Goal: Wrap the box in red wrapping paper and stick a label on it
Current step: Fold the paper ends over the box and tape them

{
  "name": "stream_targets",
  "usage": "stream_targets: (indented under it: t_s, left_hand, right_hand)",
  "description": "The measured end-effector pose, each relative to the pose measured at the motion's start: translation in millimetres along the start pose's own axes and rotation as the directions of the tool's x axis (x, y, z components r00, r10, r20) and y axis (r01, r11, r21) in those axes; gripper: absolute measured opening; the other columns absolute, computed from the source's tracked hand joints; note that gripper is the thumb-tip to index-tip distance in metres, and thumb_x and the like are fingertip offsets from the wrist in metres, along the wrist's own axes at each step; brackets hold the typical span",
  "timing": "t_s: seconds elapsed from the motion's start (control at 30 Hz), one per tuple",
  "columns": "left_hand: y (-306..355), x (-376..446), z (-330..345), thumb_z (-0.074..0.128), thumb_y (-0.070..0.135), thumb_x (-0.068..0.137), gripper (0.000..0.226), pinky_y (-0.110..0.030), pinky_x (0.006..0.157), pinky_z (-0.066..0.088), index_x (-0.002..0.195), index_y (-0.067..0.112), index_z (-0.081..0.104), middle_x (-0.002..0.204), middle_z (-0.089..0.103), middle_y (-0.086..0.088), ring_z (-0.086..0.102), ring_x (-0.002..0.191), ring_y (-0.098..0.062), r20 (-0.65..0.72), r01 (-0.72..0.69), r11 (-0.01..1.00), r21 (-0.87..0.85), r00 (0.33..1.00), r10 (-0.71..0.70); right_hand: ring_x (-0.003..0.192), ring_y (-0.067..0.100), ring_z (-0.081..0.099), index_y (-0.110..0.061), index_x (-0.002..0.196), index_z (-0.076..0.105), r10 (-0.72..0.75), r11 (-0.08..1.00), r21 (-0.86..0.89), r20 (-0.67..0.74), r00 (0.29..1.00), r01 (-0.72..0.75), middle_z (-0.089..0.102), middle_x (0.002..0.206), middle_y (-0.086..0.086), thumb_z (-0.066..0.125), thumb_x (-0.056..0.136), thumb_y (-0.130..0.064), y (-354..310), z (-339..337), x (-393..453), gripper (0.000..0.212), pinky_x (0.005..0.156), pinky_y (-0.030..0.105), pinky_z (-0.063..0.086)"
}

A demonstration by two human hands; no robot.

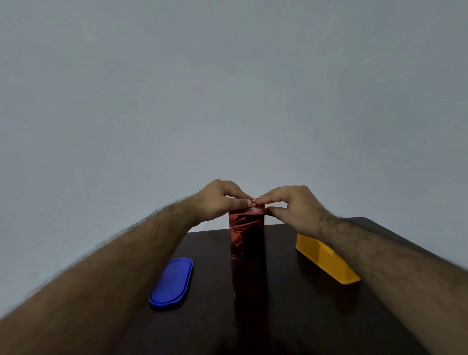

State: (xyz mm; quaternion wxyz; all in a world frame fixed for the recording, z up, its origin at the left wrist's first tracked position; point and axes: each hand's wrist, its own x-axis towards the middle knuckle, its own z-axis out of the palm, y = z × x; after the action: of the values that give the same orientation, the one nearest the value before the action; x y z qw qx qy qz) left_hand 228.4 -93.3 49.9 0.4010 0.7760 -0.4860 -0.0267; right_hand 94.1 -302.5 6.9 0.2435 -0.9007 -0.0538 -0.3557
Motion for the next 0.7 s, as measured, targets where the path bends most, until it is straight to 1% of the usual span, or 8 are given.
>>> stream_targets:
  t_s: [0.07,0.13,0.23,0.33,0.43,0.53,0.63,0.7]
  left_hand:
    - [-1,-4,-1,0.079,0.034,0.095,0.013,-0.026,0.089,0.051,0.105,0.028,0.086,0.111,0.073,0.010,0.068,0.107,-0.006,-0.022,0.028,1.000,-0.004,0.999,-0.029]
    - [-3,-7,0,0.080,0.035,0.094,0.013,-0.027,0.088,0.052,0.102,0.026,0.086,0.109,0.073,0.010,0.070,0.104,-0.006,-0.048,0.051,0.998,-0.026,0.997,-0.052]
    - [-4,-9,4,0.081,0.034,0.094,0.017,-0.030,0.089,0.055,0.102,0.020,0.086,0.110,0.074,0.007,0.071,0.102,-0.007,-0.061,0.057,0.997,-0.053,0.996,-0.060]
    - [-3,-8,6,0.081,0.037,0.093,0.017,-0.038,0.097,0.058,0.101,0.023,0.087,0.112,0.073,0.005,0.070,0.105,-0.011,-0.062,0.046,0.998,-0.039,0.997,-0.049]
    - [0,-5,8,0.082,0.058,0.080,0.030,-0.048,0.103,0.057,0.097,0.034,0.087,0.111,0.072,0.011,0.069,0.109,-0.013,-0.066,0.065,0.998,-0.003,0.996,-0.065]
    - [2,-1,12,0.073,0.078,0.061,0.050,-0.050,0.107,0.052,0.099,0.047,0.083,0.111,0.072,0.020,0.067,0.113,-0.011,-0.072,0.068,0.996,0.055,0.995,-0.064]
    - [3,2,12,0.072,0.079,0.059,0.047,-0.051,0.110,0.050,0.099,0.054,0.081,0.111,0.073,0.023,0.066,0.115,-0.010,-0.081,0.070,0.995,0.065,0.995,-0.064]
    - [4,2,11,0.071,0.081,0.059,0.047,-0.052,0.110,0.049,0.095,0.053,0.082,0.108,0.074,0.023,0.066,0.115,-0.011,-0.059,0.075,0.994,0.078,0.996,-0.071]
  right_hand:
    - [0.111,-0.003,0.066,-0.031,0.123,0.079,0.061,0.997,0.054,-0.051,0.997,-0.058,0.076,0.121,-0.016,0.073,0.098,-0.014,-3,4,2,0.031,0.098,0.015,0.049]
    - [0.111,-0.004,0.066,-0.025,0.126,0.078,0.127,0.986,0.121,-0.090,0.988,-0.115,0.076,0.122,-0.013,0.069,0.100,-0.011,-4,8,2,0.031,0.103,0.019,0.052]
    - [0.112,-0.001,0.067,-0.028,0.120,0.080,0.136,0.983,0.129,-0.063,0.989,-0.127,0.077,0.120,-0.013,0.069,0.099,-0.010,-4,10,-1,0.030,0.103,0.026,0.055]
    - [0.116,0.001,0.064,-0.032,0.122,0.079,0.129,0.988,0.090,-0.061,0.990,-0.123,0.074,0.124,-0.016,0.064,0.100,-0.004,-4,8,-3,0.039,0.105,0.027,0.052]
    - [0.116,-0.003,0.061,-0.038,0.134,0.071,0.126,0.990,0.080,-0.077,0.989,-0.120,0.066,0.131,-0.019,0.056,0.099,0.003,-8,6,-5,0.057,0.101,0.020,0.051]
    - [0.116,-0.001,0.059,-0.035,0.133,0.073,0.054,0.997,-0.060,-0.027,0.998,-0.056,0.066,0.133,-0.015,0.054,0.093,0.007,-11,3,-6,0.061,0.097,0.011,0.043]
    - [0.120,0.009,0.061,-0.028,0.124,0.079,-0.048,0.975,-0.217,-0.010,0.999,0.045,0.074,0.127,-0.007,0.060,0.091,0.002,-14,-2,-6,0.048,0.105,0.028,0.048]
    - [0.119,0.012,0.062,-0.027,0.122,0.080,-0.053,0.968,-0.246,-0.022,0.998,0.046,0.075,0.124,-0.007,0.061,0.090,0.000,-16,-3,-6,0.046,0.106,0.033,0.048]
